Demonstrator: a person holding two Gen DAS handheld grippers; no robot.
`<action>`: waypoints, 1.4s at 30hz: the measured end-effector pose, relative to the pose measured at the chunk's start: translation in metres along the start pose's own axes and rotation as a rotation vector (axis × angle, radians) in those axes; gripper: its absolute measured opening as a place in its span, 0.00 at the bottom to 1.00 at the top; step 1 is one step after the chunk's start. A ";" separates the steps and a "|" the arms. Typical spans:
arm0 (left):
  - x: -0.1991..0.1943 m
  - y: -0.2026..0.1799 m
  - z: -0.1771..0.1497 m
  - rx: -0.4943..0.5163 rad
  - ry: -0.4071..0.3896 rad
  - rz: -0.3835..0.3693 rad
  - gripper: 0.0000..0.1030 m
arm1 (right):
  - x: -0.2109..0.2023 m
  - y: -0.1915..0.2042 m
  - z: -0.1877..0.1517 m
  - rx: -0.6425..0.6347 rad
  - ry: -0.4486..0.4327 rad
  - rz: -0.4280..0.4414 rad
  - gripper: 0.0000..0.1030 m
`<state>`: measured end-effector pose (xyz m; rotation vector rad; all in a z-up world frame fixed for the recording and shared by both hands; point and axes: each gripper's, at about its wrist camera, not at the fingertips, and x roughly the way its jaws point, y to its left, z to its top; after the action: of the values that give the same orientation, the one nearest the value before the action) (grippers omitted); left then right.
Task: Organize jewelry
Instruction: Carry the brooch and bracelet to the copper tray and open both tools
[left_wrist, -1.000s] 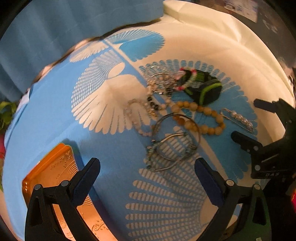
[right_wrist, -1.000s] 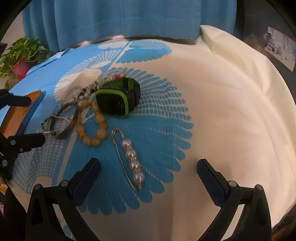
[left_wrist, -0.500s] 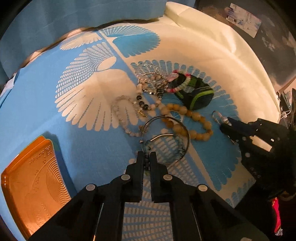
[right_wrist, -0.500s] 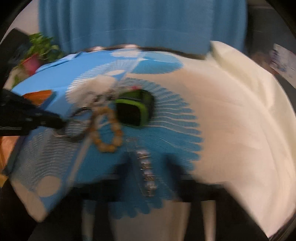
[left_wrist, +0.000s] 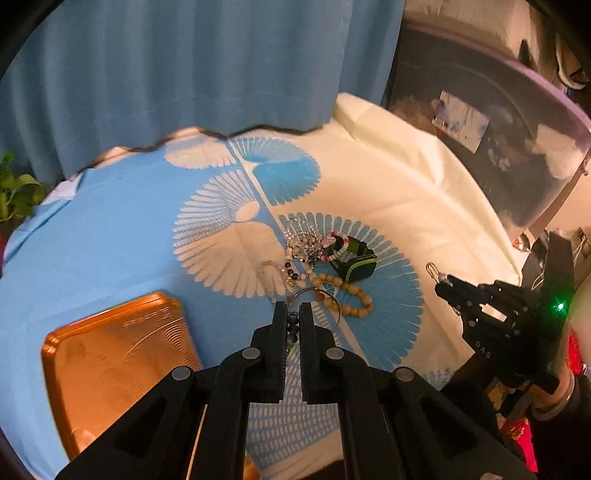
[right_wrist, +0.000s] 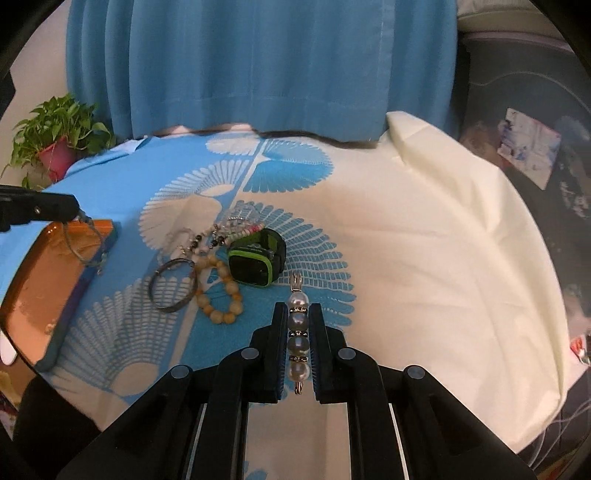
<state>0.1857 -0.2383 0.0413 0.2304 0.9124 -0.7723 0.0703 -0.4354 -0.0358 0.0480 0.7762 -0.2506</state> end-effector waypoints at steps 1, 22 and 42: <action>-0.006 0.002 -0.002 -0.008 -0.006 0.003 0.03 | -0.005 0.001 -0.001 0.001 -0.002 0.002 0.11; -0.141 0.014 -0.153 -0.122 -0.078 0.189 0.03 | -0.131 0.121 -0.078 -0.086 0.044 0.171 0.11; -0.171 0.040 -0.198 -0.175 -0.108 0.168 0.03 | -0.162 0.208 -0.089 -0.265 0.063 0.218 0.11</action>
<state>0.0263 -0.0272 0.0488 0.1083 0.8411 -0.5406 -0.0515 -0.1890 0.0037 -0.1097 0.8540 0.0621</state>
